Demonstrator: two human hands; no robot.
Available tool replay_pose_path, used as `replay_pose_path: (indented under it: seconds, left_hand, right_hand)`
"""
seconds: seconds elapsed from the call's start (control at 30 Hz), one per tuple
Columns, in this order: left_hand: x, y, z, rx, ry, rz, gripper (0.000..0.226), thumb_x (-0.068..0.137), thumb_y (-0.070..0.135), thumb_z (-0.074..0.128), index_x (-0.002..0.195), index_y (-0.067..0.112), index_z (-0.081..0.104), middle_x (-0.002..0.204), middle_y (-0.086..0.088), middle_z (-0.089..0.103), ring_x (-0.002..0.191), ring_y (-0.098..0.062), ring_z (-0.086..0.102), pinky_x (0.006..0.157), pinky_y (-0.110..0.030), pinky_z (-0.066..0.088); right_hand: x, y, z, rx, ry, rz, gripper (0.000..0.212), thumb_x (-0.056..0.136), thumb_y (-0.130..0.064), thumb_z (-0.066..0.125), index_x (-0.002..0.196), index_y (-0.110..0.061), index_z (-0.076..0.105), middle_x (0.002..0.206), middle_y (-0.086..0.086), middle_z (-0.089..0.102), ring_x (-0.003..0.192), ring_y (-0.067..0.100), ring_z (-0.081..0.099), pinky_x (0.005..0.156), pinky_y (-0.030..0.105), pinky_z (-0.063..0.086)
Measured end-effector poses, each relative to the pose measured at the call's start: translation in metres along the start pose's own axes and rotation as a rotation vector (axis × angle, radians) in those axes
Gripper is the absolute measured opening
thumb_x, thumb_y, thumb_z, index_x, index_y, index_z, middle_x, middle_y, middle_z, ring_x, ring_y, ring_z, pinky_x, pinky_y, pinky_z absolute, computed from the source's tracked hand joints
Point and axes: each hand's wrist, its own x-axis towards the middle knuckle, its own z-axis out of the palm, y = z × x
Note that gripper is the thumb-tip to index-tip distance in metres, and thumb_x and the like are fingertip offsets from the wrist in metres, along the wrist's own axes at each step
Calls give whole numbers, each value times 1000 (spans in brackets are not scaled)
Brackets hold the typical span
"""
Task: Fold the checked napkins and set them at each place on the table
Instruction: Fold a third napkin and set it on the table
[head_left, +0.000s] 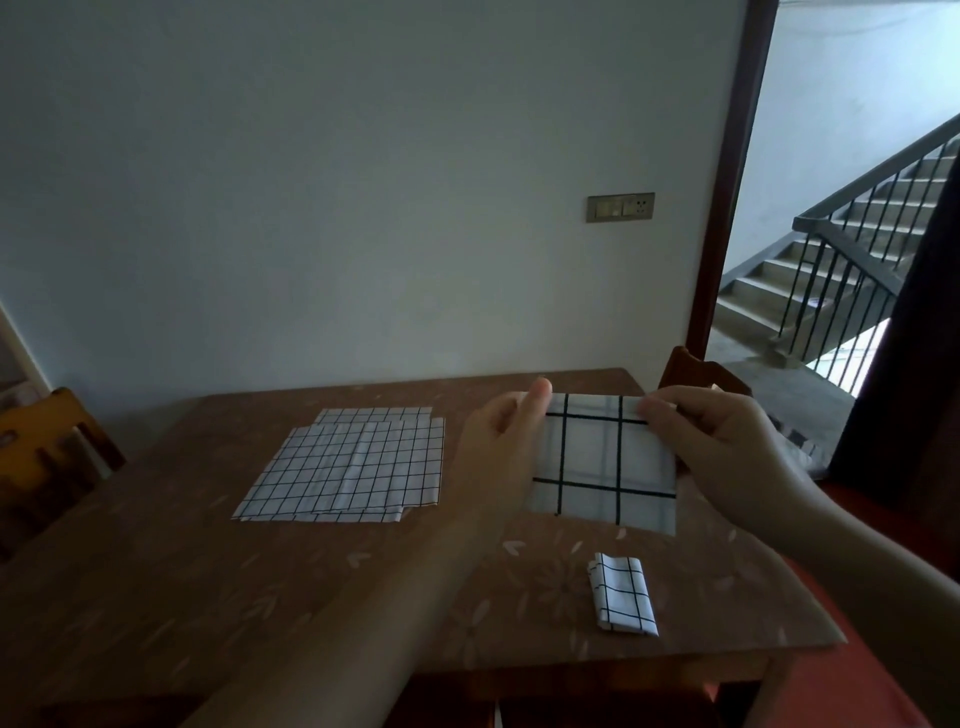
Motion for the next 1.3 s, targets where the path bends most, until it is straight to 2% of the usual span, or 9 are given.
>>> replay_pose_path:
  seconds: [0.13,0.37,0.47,0.63,0.87,1.0,1.1,1.2,1.3]
  left_hand:
    - [-2,-6,3,152,131,139,41,97,41,51,66,15,53,57,4,48,56,-10,49,55,-25,44]
    - [-1,6,-1,98,192,203,42,95,31,59,58,17,46,49,11,40,48,-4,38,47,-14,32]
    - [-1,7,-2,77,208,213,43,96,28,57,56,25,41,45,12,41,45,-4,38,45,-14,31]
    - [1,-1,-7,145,199,269,38,96,27,58,60,18,49,52,6,44,48,-6,40,46,-13,33]
    - [11,7,-37,256,-359,-19,34,83,61,57,95,30,68,95,7,73,91,-8,68,78,-29,54]
    - [7,11,-33,303,-569,-111,17,88,35,69,92,19,72,91,-5,75,83,-20,73,67,-31,60]
    - [3,7,-27,252,-515,-131,17,91,33,65,92,16,70,84,-4,75,71,-19,71,54,-24,54]
    - [1,5,-20,181,-402,-107,19,92,34,63,89,16,68,72,-1,69,56,-13,63,43,-20,44]
    - [1,2,-7,106,-252,-93,20,93,33,62,90,14,68,63,0,64,48,-14,56,39,-21,40]
  right_hand:
    - [-3,-1,1,10,-38,46,50,86,-48,42,68,-7,63,62,14,59,48,16,53,49,22,45]
    - [-10,-2,4,128,-40,78,51,81,-55,48,76,-7,66,70,18,64,63,35,65,61,46,56]
    - [-17,-2,10,208,-179,162,44,73,-56,62,85,-14,70,81,14,72,72,36,69,69,51,56]
    - [-13,-4,6,131,-231,203,28,72,-38,65,83,-13,70,70,9,74,51,24,65,44,23,50]
    - [3,-14,-20,-50,-525,222,26,76,-35,65,85,-11,69,69,1,74,47,8,63,44,15,46]
    - [14,-17,-28,-153,-629,190,16,82,-34,65,84,-18,71,69,-7,74,48,6,63,46,14,46]
    - [17,-13,-35,-216,-570,138,18,81,-39,62,80,-24,71,65,-10,71,47,4,59,47,15,44]
    - [13,-2,-31,-55,-263,167,20,84,-37,63,81,-20,72,64,-6,71,50,6,62,49,16,47]
    - [0,5,-10,356,-215,437,49,74,-50,60,103,-12,68,87,9,75,80,27,72,76,40,56]
